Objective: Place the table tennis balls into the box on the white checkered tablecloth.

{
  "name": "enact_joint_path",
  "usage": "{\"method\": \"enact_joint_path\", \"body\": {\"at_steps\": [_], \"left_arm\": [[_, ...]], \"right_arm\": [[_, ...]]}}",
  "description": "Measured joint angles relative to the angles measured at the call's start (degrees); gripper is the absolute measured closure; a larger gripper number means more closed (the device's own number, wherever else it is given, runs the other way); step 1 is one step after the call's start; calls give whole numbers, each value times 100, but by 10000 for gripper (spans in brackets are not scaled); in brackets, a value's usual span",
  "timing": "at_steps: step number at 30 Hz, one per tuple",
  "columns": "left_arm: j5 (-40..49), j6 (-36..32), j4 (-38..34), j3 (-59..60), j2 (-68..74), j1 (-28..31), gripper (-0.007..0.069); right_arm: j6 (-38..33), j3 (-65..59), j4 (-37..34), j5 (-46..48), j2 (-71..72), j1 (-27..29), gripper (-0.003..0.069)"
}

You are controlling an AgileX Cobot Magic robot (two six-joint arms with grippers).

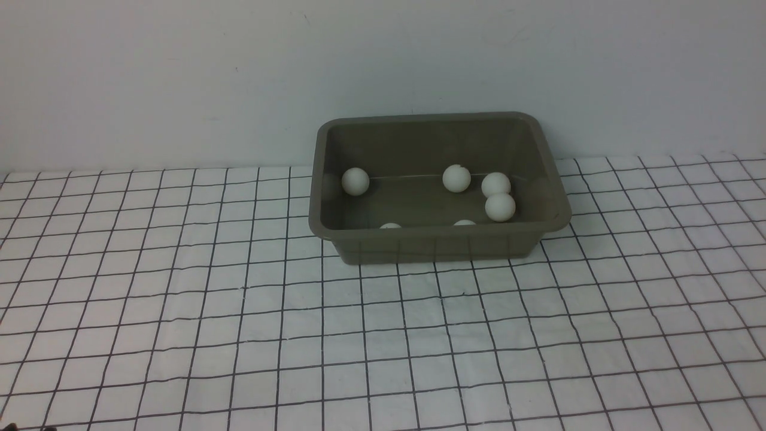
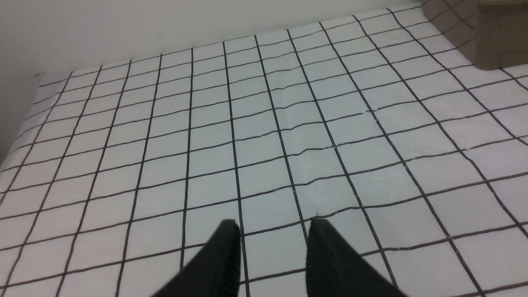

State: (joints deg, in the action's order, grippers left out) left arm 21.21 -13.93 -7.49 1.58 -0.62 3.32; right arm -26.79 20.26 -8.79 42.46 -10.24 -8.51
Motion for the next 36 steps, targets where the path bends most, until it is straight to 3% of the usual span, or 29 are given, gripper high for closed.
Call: {"method": "enact_joint_path", "body": {"at_steps": [36], "left_arm": [[61,19,-88,-5,0,0,415]], "right_arm": [[0,0,0,1,1,0,195]]}}
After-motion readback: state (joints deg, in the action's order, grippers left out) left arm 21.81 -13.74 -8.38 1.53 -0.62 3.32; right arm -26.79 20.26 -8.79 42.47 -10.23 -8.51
